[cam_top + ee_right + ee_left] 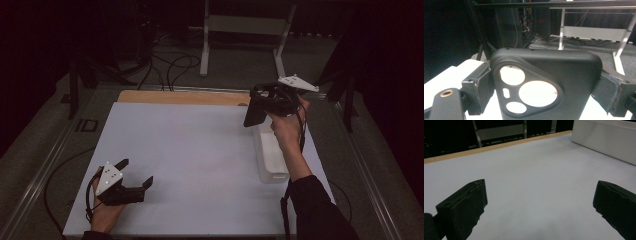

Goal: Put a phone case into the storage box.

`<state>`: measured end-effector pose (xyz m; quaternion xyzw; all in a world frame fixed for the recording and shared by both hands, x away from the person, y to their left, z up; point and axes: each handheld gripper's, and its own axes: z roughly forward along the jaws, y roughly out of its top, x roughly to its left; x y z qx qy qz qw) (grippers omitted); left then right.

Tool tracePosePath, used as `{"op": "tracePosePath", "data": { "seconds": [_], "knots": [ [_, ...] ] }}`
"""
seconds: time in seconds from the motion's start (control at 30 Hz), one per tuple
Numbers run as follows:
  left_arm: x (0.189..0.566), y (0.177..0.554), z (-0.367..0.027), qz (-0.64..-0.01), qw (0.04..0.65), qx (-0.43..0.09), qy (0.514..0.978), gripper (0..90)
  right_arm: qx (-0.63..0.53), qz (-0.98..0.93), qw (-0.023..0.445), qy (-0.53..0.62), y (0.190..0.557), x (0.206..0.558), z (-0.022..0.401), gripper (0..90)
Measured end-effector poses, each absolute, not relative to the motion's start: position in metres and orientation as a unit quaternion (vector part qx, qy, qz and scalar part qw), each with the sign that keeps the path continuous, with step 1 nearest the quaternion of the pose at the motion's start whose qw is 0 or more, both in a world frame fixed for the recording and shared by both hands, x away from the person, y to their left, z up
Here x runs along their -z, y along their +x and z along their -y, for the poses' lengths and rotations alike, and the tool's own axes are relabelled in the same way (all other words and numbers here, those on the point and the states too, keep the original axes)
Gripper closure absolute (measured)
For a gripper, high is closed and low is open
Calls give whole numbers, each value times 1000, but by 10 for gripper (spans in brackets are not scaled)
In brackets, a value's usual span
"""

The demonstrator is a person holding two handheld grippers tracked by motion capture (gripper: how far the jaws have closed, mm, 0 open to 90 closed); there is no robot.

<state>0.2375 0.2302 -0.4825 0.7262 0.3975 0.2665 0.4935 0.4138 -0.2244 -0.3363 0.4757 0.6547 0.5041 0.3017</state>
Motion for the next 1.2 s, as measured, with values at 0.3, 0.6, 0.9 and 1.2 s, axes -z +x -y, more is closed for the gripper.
{"op": "tracePosePath", "data": {
  "seconds": [0.3,0.6,0.9,1.2],
  "knots": [
    [483,237,-230,-397,494,-267,726,0,-496,-648,315,485,420,333,232,136],
    [483,237,-230,-397,494,-267,726,0,-481,-645,331,493,427,335,241,136],
    [482,237,-231,-398,495,-268,725,0,-467,-643,339,504,434,339,249,136],
    [482,237,-231,-398,496,-267,724,0,-454,-640,347,514,441,345,253,135]
  ]
}}
